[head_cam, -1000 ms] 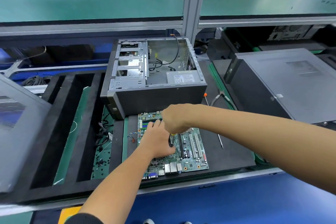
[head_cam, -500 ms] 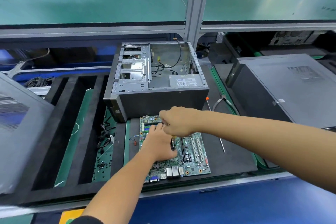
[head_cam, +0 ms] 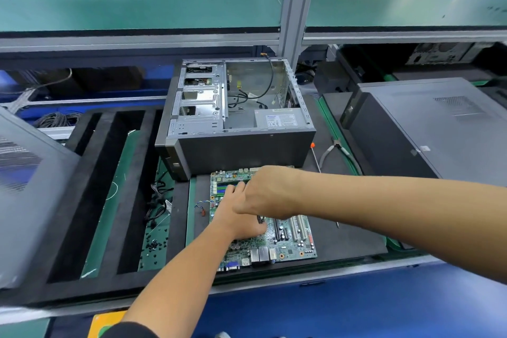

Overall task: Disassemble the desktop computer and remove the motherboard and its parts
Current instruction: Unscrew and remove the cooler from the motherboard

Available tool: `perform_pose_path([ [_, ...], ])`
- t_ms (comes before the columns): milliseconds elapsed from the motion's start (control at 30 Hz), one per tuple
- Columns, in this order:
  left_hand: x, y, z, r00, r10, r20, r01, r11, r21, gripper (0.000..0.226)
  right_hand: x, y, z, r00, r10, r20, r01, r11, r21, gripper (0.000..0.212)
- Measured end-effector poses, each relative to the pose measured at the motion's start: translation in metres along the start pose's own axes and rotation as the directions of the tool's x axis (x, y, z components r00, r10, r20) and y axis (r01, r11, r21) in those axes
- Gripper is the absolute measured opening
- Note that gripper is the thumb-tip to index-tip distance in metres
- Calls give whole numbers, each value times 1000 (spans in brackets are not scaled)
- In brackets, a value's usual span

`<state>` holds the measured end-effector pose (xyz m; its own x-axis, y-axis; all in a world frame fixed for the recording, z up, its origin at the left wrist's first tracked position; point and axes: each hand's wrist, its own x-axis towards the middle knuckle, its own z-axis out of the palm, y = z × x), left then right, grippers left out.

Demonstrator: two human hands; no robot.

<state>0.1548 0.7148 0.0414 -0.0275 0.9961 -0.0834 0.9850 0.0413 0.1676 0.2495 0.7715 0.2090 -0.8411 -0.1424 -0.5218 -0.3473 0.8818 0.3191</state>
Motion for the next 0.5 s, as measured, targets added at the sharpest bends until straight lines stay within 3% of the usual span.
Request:
perform_pose_path([
  [67,-1,0,-2,1000,5,-23,-5,1000,6,38,1,11,5,995,80,-52,-68,977,204,38],
  [167,1,0,0,999,4,-51,-1,998,68,59,0,23,14,962,270,31,-230,751,619,10],
  [267,2,0,1,999,-13,-50,19,994,111,82,4,28,22,930,358,84,-315,657,685,7],
  [333,2,-2,0,998,-34,-61,35,999,28,86,8,28,22,927,356,115,-327,624,710,11],
  [500,-1,-4,-7,997,-67,44,74,980,-185,39,22,27,17,924,350,154,-355,639,682,13],
])
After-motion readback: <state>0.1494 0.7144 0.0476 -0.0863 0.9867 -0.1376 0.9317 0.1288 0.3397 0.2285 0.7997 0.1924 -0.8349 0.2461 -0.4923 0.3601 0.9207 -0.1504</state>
